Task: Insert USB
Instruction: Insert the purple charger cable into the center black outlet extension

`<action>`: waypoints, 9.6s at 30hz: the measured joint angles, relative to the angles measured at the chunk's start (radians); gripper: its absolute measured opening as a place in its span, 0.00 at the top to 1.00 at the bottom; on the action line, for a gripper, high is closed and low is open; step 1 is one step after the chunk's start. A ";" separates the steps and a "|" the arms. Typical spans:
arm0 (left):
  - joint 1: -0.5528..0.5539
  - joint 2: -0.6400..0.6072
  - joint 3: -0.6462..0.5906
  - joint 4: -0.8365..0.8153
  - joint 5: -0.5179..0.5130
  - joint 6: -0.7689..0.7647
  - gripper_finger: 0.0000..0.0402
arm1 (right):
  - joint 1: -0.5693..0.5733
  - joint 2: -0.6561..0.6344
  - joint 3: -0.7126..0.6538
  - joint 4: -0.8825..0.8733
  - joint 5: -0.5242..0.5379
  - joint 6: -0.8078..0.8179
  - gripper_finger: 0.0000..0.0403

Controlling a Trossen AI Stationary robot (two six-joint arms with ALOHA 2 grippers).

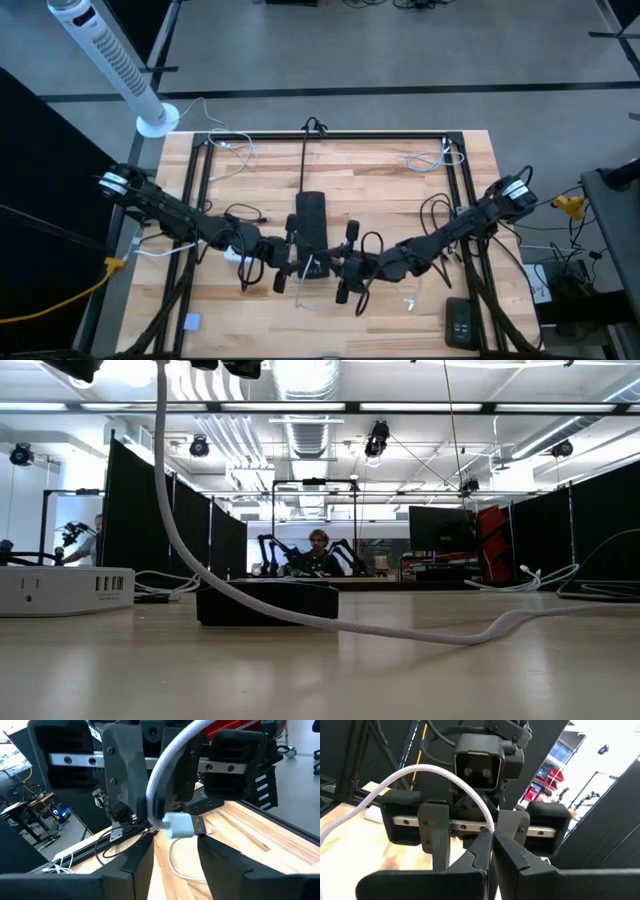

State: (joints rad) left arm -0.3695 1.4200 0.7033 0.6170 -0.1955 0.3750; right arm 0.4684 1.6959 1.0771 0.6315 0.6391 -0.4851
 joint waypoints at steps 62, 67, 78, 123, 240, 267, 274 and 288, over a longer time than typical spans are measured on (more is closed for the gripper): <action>0.024 0.065 0.150 -0.337 -0.234 -0.070 0.95 | -0.024 -0.012 0.298 -0.967 0.022 0.439 0.72; 0.024 0.065 0.150 -0.341 -0.235 -0.071 0.95 | -0.031 0.016 0.298 -0.960 0.017 0.427 0.83; 0.024 0.063 0.151 -0.340 -0.237 -0.071 0.93 | -0.016 0.021 0.306 -0.927 0.090 0.362 1.00; -0.078 0.023 0.148 -0.316 -0.411 0.065 0.99 | 0.046 -0.001 0.302 -0.953 0.176 0.381 1.00; -0.291 -0.114 0.149 -0.925 -1.098 -0.067 0.84 | -0.154 0.244 0.439 -1.200 -0.497 1.550 0.98; -0.297 -0.192 0.149 -1.203 -1.106 -0.316 0.84 | -0.176 0.320 0.439 -1.200 -0.460 1.775 0.98; -0.297 -0.192 0.149 -1.203 -1.105 -0.321 0.84 | -0.168 0.320 0.439 -1.201 -0.435 1.783 0.98; -0.298 -0.192 0.149 -1.231 -1.078 -0.377 0.84 | -0.161 0.259 0.439 -1.189 -0.610 0.350 0.98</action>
State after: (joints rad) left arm -0.6670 1.2282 0.8520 -0.6140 -1.2736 -0.0023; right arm 0.3073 1.9551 1.5162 -0.5573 0.0296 -0.1354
